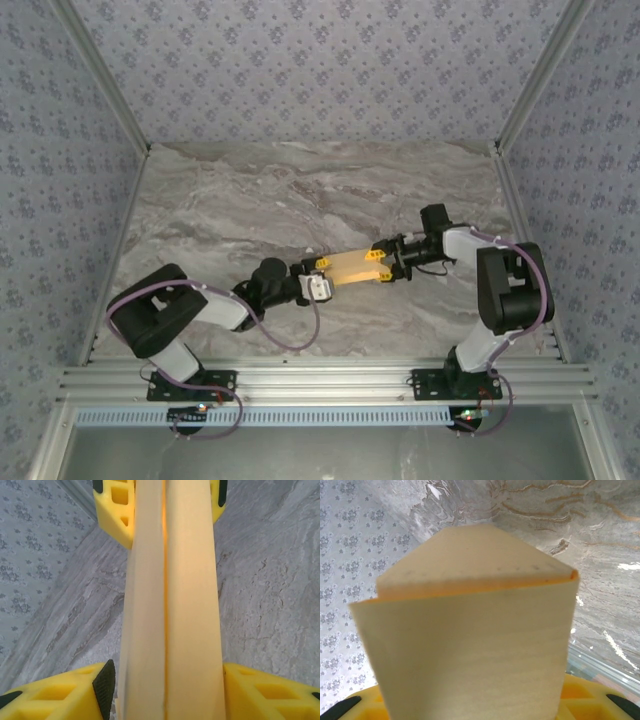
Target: Fold the paper box
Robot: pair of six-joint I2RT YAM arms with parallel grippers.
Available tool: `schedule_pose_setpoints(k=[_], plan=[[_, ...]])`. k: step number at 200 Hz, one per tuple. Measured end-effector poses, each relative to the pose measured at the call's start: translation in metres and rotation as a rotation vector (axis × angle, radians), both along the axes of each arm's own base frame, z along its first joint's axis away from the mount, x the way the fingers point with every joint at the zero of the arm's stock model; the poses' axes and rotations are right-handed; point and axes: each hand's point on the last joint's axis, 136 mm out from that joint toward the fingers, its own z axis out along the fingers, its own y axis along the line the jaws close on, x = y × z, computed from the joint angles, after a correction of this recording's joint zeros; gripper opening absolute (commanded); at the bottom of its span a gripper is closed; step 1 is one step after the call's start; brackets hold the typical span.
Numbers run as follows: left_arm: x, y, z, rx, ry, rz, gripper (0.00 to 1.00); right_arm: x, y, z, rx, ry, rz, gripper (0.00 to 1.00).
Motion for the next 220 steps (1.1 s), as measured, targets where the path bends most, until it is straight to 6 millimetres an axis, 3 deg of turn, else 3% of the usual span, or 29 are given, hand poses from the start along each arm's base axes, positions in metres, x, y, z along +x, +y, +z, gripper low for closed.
schedule_pose_setpoints(k=[25,59,80,107,140,153,180,220], plan=[[0.001,-0.001,-0.003,0.013,-0.009,0.003,0.48,0.002,0.000,0.001,-0.003,-0.006,-0.010,0.44],[0.006,-0.003,-0.005,0.037,-0.035,0.025,0.48,0.004,0.000,0.000,-0.007,-0.001,-0.022,0.44],[0.009,-0.004,-0.006,0.058,-0.060,0.042,0.59,0.005,0.000,0.001,-0.009,0.003,-0.029,0.45],[0.010,-0.004,-0.010,0.083,-0.070,0.058,0.61,0.004,0.002,0.003,-0.007,0.004,-0.031,0.45],[0.014,-0.002,-0.011,0.096,-0.082,0.085,0.45,0.003,0.005,0.003,-0.014,0.007,-0.028,0.45],[0.017,-0.002,-0.011,0.100,-0.080,0.098,0.41,0.003,0.005,0.003,-0.016,0.015,-0.033,0.48],[0.020,-0.005,-0.009,0.102,-0.050,0.106,0.41,0.004,0.006,0.006,-0.006,0.008,-0.033,0.59],[0.016,0.000,-0.007,0.126,0.009,0.107,0.42,0.001,0.002,0.014,-0.030,-0.025,-0.005,0.67]])
